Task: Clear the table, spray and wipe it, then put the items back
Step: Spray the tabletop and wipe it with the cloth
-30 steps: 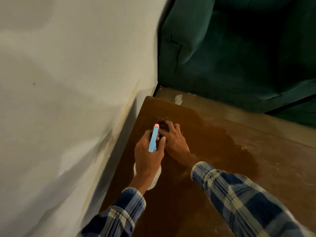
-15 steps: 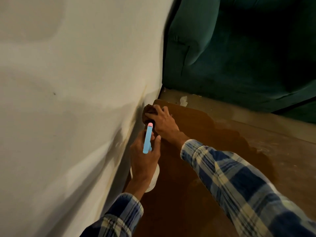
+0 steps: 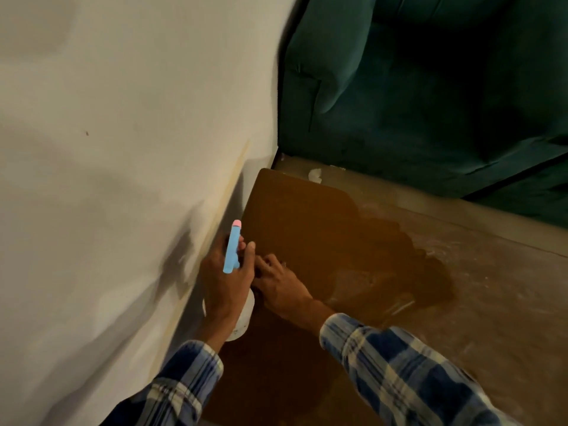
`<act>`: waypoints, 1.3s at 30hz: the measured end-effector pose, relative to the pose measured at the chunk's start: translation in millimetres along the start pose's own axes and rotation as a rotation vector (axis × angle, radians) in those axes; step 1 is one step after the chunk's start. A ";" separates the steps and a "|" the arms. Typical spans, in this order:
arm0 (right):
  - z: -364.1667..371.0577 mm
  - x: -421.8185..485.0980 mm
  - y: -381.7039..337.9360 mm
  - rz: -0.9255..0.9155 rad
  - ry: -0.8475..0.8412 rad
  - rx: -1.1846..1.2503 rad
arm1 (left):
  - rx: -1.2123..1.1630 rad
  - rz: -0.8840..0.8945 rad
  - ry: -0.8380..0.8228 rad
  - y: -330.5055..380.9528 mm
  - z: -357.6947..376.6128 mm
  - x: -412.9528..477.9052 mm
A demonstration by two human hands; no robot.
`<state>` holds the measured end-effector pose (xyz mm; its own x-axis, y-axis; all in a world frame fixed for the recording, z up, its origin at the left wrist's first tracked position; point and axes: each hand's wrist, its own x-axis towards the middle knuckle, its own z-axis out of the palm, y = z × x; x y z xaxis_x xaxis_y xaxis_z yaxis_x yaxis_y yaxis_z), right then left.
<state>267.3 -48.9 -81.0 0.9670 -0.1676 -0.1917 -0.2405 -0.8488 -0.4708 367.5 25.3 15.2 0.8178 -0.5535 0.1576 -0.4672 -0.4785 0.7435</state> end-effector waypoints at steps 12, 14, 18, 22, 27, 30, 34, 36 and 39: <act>-67.8 56.5 119.7 0.379 0.220 0.011 | -0.077 0.200 -0.100 50.5 65.6 -2.2; -76.2 50.0 135.1 0.504 0.310 0.055 | -0.072 0.212 -0.136 54.0 77.6 -1.0; -87.7 -31.5 183.2 0.820 0.483 0.106 | -0.083 0.132 -0.170 67.7 94.7 -10.9; -88.4 -115.4 212.2 1.018 0.518 0.177 | -0.128 0.091 -0.201 88.9 114.6 -31.3; -64.5 -153.1 188.0 0.603 0.236 0.032 | -0.100 0.098 -0.252 110.0 136.8 -60.0; -71.2 -203.4 217.3 0.818 0.402 0.133 | -0.123 0.065 -0.276 124.6 144.0 -80.7; -67.9 -256.9 214.6 0.827 0.316 0.128 | -0.098 0.017 -0.273 138.0 152.6 -113.5; -63.0 -278.1 208.1 0.683 0.199 0.094 | -0.063 -0.030 -0.261 141.5 150.9 -129.6; -62.3 -297.9 209.9 0.738 0.252 0.137 | -0.014 -0.123 -0.251 140.2 141.7 -150.8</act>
<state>-66.1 -208.3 -69.1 0.5395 -0.7857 -0.3026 -0.8195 -0.4076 -0.4028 131.0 -54.8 3.6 0.7583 -0.6443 -0.0993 -0.3632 -0.5441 0.7564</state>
